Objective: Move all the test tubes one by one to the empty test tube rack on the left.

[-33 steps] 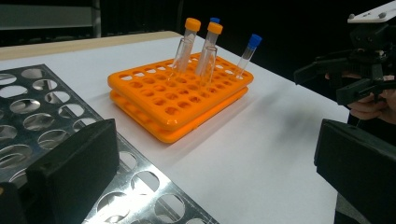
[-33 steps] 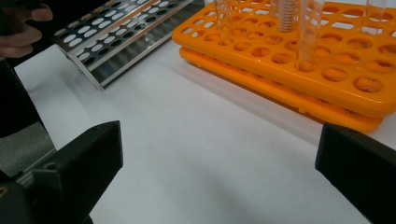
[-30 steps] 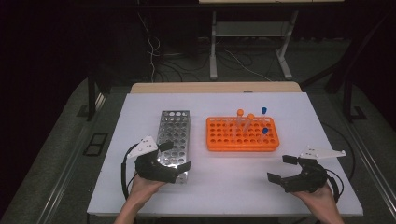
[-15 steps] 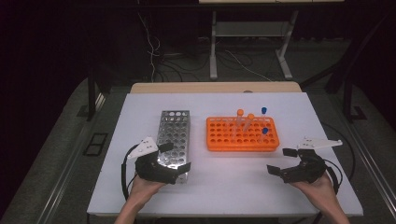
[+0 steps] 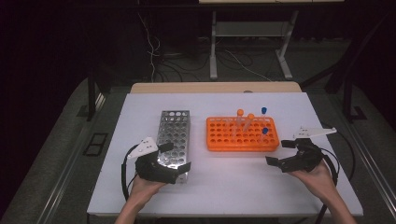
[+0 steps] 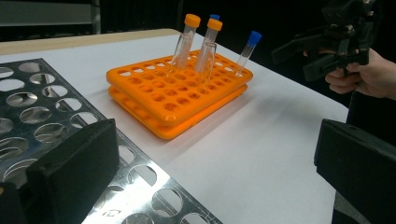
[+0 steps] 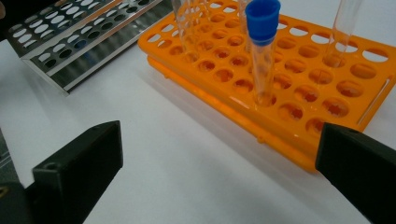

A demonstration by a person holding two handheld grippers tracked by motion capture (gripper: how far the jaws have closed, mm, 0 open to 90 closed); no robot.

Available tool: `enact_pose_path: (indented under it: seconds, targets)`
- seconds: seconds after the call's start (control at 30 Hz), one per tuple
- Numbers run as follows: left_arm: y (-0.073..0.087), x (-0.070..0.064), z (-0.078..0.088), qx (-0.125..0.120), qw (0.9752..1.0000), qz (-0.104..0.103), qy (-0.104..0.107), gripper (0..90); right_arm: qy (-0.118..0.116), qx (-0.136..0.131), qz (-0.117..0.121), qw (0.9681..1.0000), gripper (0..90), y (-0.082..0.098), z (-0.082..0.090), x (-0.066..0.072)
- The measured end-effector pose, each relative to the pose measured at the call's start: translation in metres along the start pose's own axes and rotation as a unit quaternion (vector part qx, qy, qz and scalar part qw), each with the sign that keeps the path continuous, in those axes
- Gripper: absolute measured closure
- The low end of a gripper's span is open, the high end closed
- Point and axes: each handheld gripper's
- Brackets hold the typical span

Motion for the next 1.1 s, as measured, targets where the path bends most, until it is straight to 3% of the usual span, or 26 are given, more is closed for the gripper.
enact_pose_path:
  seconds: [0.5,0.57,0.67,0.7,1.1]
  targets:
    - [0.000,0.001,0.000,0.003,1.0000,0.002,0.000,0.0,0.006,0.015,0.022,0.9996,0.4,-0.027,-0.021,-0.014]
    - [0.000,0.001,0.000,0.002,1.0000,0.002,0.001,0.0,0.004,0.017,0.021,0.9996,6.2,-0.027,-0.025,-0.017]
    - [0.000,0.001,-0.001,0.002,1.0000,0.001,0.002,0.0,0.011,0.026,0.019,0.9994,7.4,-0.027,-0.031,-0.023]
    - [0.000,0.001,-0.001,0.003,1.0000,0.000,0.002,0.0,0.010,0.027,0.020,0.9994,13.9,-0.027,-0.032,-0.025]
    - [0.000,0.002,-0.001,0.004,1.0000,0.002,0.002,0.0,-0.002,0.022,0.033,0.9992,45.3,-0.027,-0.044,-0.037]
Point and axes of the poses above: each handheld gripper's, and its own axes: z roughly backward along the jaws, y roughly out of its underside, x roughly to its left, and after that the axes turned 5 degrees about -y, right-handed
